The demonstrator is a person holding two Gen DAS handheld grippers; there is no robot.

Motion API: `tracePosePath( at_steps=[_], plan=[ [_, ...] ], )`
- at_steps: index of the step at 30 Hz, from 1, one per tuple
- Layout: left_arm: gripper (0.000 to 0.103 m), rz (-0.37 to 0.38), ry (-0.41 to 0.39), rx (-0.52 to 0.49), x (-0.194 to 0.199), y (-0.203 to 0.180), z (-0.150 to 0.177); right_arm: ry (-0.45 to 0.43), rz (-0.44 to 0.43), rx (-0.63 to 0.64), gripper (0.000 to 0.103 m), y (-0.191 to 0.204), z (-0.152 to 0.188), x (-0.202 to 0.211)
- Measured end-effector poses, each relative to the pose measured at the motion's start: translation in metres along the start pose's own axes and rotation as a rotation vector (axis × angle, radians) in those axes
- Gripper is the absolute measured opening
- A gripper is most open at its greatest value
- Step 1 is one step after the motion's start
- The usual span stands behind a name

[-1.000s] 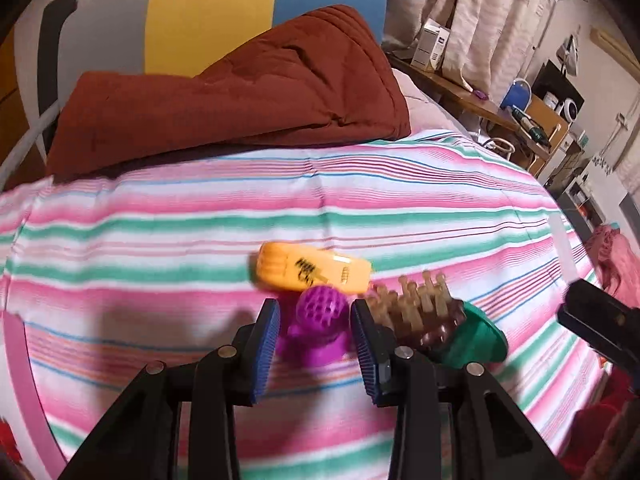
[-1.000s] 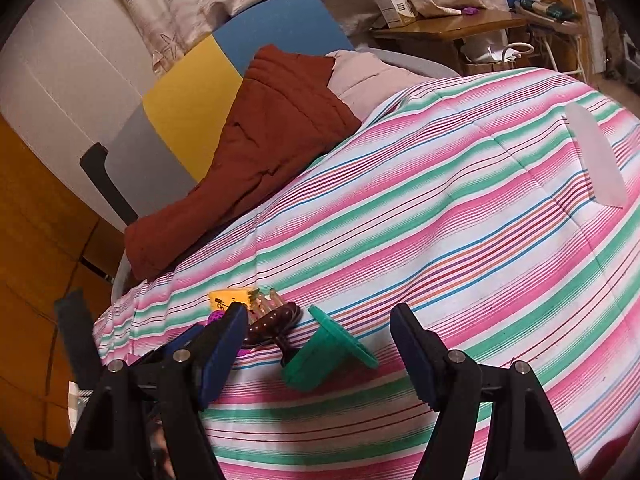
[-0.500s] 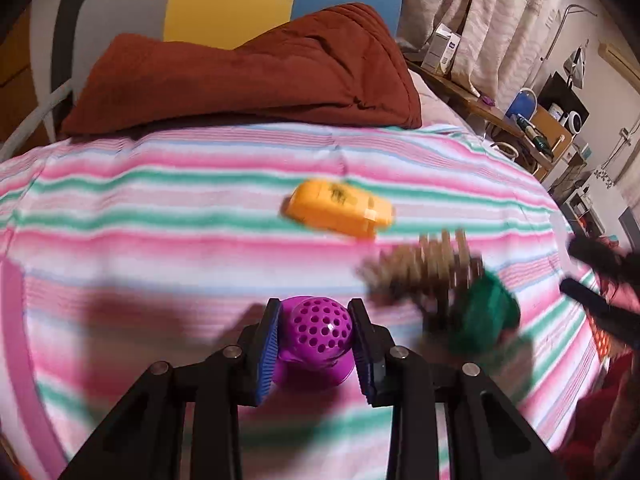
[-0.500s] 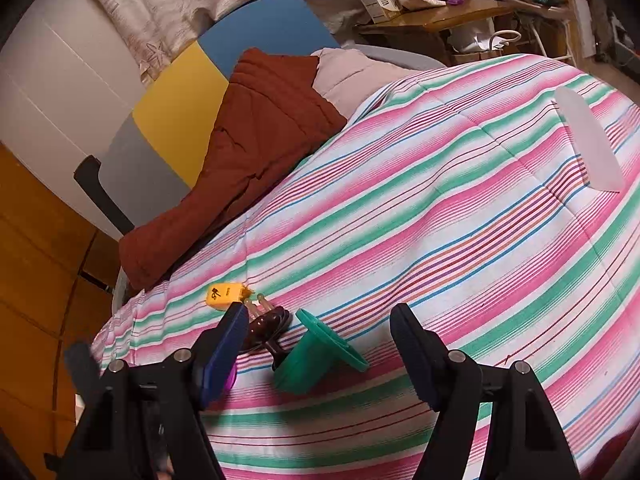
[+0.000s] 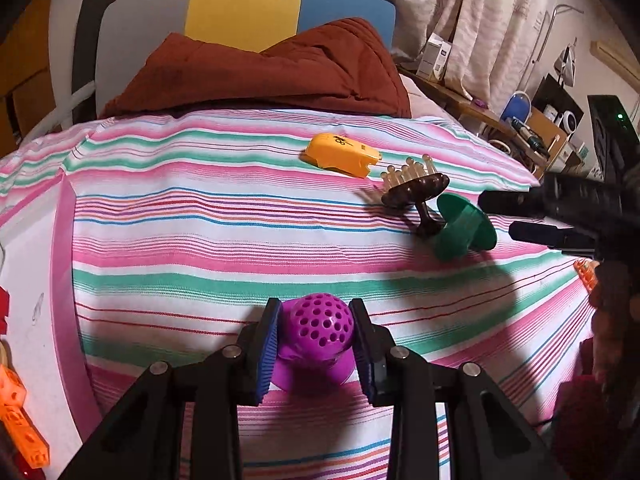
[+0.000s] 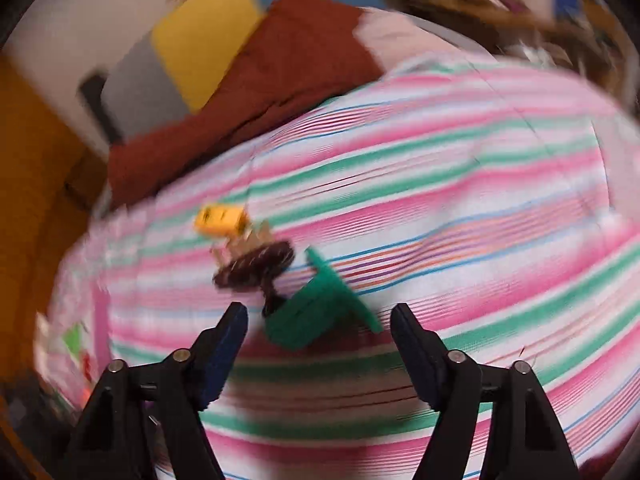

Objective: Organize rigid objects
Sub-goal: 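Grasp the purple perforated toy with the left gripper, then carry the purple toy toward the tray with the left gripper while the right gripper grasps the green spool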

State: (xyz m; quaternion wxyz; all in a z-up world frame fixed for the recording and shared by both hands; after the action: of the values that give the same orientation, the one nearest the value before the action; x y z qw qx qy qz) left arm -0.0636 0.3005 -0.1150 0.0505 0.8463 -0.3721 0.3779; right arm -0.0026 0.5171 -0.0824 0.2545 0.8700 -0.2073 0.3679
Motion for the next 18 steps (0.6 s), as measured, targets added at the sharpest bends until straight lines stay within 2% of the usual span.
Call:
tracePosePath(
  at_steps=[1, 2, 5, 7, 11, 12, 13, 14, 15, 18],
  plan=[
    [0.034, 0.002, 0.001, -0.003, -0.001, -0.001, 0.001, 0.006, 0.012, 0.071, 0.094, 0.008, 0.001, 0.0],
    [0.034, 0.0, -0.001, -0.013, -0.002, -0.003, 0.002, 0.013, 0.024, 0.135, 0.098, 0.015, 0.002, -0.001],
    [0.034, -0.008, -0.015, -0.04, -0.002, -0.005, 0.005, 0.058, 0.048, 0.304, 0.099, 0.028, 0.002, -0.006],
    [0.034, -0.001, -0.018, -0.024, -0.002, -0.003, 0.005, 0.121, 0.032, 0.382, 0.1, 0.031, 0.003, -0.016],
    [0.034, -0.002, -0.025, -0.01, -0.004, -0.003, 0.005, 0.159, 0.055, 0.409, 0.1, 0.027, -0.002, -0.035],
    [0.033, -0.008, -0.026, -0.016, -0.004, -0.004, 0.005, 0.174, 0.049, 0.396, 0.098, 0.025, -0.001, -0.042],
    [0.033, -0.014, -0.026, -0.02, -0.005, -0.004, 0.005, 0.172, 0.055, 0.396, 0.079, 0.024, -0.001, -0.043],
    [0.033, -0.017, -0.026, -0.022, -0.005, -0.005, 0.005, 0.163, 0.077, 0.401, 0.065, 0.023, 0.0, -0.044],
    [0.033, -0.018, -0.026, -0.024, -0.005, -0.005, 0.005, 0.162, 0.094, 0.397, 0.064, 0.022, 0.001, -0.044],
    [0.033, -0.013, -0.028, -0.018, -0.005, -0.003, 0.005, 0.141, 0.05, 0.407, 0.064, 0.024, 0.014, -0.033]
  ],
)
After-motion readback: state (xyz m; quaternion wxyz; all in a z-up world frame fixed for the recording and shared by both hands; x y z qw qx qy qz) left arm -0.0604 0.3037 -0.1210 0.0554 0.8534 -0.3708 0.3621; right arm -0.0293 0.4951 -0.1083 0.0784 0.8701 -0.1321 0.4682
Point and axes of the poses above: each gripper's, at about its wrist camera, not at the fingertips, and x roughly against the way its jaws point, y to its left, z to its underside, the point moved 4 cm from there along -x, roughly the way its jaws point, and after that the axes turned 8 degrees about -y, right-handed, at the moved point
